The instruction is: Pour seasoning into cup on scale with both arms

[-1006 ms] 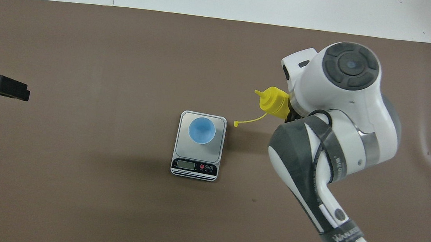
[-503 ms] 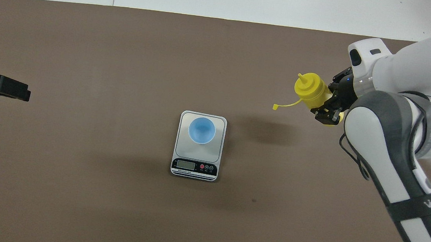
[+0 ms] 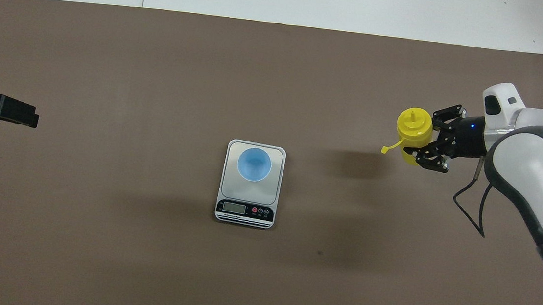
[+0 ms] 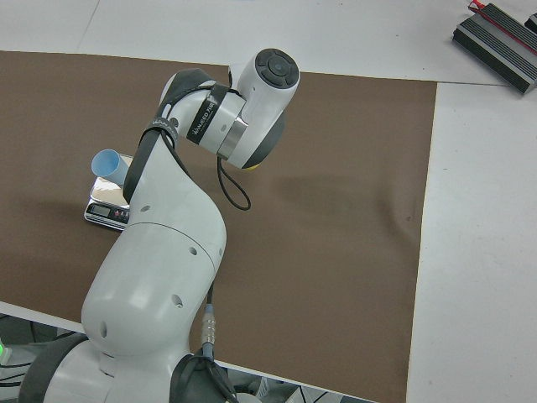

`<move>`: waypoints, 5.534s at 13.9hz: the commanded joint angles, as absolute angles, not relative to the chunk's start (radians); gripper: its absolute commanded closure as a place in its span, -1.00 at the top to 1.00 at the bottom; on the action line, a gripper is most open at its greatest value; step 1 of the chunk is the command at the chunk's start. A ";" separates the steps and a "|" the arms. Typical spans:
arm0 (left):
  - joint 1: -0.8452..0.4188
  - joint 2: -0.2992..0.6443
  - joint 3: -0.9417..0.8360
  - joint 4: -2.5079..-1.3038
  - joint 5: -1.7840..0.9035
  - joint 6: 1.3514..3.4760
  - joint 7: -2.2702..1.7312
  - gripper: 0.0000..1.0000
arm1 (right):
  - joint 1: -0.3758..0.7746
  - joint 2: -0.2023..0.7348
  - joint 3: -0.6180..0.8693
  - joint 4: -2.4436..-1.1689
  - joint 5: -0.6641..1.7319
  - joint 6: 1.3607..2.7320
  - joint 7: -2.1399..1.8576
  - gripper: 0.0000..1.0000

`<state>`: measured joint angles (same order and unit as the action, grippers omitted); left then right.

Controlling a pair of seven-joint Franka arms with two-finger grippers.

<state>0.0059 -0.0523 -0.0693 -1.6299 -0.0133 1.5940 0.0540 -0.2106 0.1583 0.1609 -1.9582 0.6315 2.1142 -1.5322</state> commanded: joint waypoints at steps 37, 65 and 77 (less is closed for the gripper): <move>-0.008 -0.081 -0.061 -1.672 -0.008 1.618 0.046 1.00 | -0.321 -0.051 0.173 -2.007 0.428 2.002 -1.381 1.00; -0.006 -0.089 -0.061 -1.687 -0.008 1.626 0.048 1.00 | -0.075 -0.025 0.170 -1.671 -0.023 1.614 0.133 1.00; -0.006 -0.089 -0.061 -1.687 -0.008 1.626 0.048 1.00 | -0.084 -0.041 0.164 -1.712 0.037 1.655 0.150 1.00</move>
<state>0.0057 -0.0531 -0.0700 -1.6430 -0.0133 1.5978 0.0540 -0.0738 -0.0164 0.1615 -1.6786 0.0207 1.6168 0.1302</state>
